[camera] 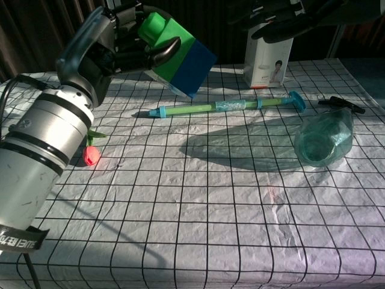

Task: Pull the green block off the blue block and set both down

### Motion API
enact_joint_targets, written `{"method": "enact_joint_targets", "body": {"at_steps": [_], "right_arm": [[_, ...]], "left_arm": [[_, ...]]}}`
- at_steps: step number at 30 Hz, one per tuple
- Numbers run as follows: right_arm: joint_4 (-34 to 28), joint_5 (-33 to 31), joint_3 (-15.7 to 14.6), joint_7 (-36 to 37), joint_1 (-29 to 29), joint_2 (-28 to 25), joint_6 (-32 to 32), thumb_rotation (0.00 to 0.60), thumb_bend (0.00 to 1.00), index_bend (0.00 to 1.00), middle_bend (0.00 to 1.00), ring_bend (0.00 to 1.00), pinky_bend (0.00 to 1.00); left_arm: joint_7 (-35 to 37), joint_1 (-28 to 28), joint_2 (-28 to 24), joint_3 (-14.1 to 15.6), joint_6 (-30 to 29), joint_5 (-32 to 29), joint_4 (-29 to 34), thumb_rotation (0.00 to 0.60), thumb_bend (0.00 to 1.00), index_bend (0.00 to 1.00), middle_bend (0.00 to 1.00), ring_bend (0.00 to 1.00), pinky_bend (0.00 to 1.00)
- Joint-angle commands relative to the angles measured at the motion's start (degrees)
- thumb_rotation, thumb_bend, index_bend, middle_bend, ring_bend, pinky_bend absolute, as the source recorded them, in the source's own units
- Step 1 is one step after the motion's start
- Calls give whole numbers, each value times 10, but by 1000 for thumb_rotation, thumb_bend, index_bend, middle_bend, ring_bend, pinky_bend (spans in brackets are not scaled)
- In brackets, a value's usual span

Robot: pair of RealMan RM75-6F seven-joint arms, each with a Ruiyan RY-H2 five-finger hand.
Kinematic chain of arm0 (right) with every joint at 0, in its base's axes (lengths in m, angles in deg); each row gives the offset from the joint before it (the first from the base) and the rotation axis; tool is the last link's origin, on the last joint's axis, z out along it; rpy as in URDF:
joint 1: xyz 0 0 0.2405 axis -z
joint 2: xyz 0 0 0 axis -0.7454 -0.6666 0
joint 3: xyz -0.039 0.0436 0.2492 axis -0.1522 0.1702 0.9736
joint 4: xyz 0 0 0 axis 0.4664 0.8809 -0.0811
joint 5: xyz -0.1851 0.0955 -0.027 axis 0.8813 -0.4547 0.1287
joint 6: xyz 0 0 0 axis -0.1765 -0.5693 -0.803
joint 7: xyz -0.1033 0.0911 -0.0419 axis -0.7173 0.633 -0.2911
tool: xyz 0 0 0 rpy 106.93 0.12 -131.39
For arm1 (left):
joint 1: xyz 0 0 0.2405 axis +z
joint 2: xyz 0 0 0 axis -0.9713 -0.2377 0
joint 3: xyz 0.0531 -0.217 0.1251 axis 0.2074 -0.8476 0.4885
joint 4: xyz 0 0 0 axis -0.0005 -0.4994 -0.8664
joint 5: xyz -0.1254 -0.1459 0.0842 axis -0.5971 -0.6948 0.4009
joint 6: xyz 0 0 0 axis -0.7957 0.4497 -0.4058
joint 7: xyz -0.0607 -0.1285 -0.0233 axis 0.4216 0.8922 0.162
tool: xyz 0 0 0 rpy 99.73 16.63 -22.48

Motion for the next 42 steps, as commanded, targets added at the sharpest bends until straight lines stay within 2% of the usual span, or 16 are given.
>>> {"method": "enact_joint_targets", "body": {"at_steps": [1, 10, 16, 22, 27, 30, 34, 39, 42], "right_arm": [[-11, -37, 15, -21, -33, 16, 46, 600, 191, 0, 56, 0, 0], [-27, -85, 23, -43, -77, 29, 123, 600, 190, 2, 90, 0, 0], [-31, -100, 26, -59, -91, 40, 142, 600, 190, 84, 151, 0, 0], [-26, -127, 30, -83, -95, 48, 156, 600, 190, 264, 246, 43, 0], [-27, -144, 34, -98, -95, 52, 163, 600, 194, 477, 383, 165, 0], [-29, -149, 38, -104, -93, 54, 163, 600, 205, 519, 412, 175, 0], [-29, -152, 42, -112, -85, 56, 153, 600, 248, 605, 474, 217, 10], [-28, -155, 45, -123, -79, 56, 149, 600, 337, 780, 606, 345, 61], [-27, -154, 45, -132, -76, 55, 148, 600, 383, 840, 653, 392, 81]], "left_arm": [[-2, -2, 2, 0, -3, 2, 1, 600, 1000, 636, 706, 779, 883], [-7, -2, 0, 7, -12, 12, 13, 600, 1000, 636, 707, 779, 882], [-6, -4, -1, 10, -11, 13, 12, 600, 1000, 636, 707, 780, 882], [-7, -4, -3, 13, -15, 17, 14, 600, 1000, 636, 709, 780, 881], [-8, -5, -4, 13, -15, 18, 15, 600, 1000, 637, 709, 780, 881], [-9, -6, -4, 14, -14, 17, 15, 600, 1000, 637, 710, 779, 881], [-8, -6, -4, 15, -15, 18, 15, 600, 1000, 637, 710, 779, 881], [-7, -6, -7, 15, -16, 19, 19, 600, 1000, 637, 711, 779, 881], [-9, -7, -11, 15, -15, 21, 21, 600, 1000, 637, 711, 779, 881]]}}
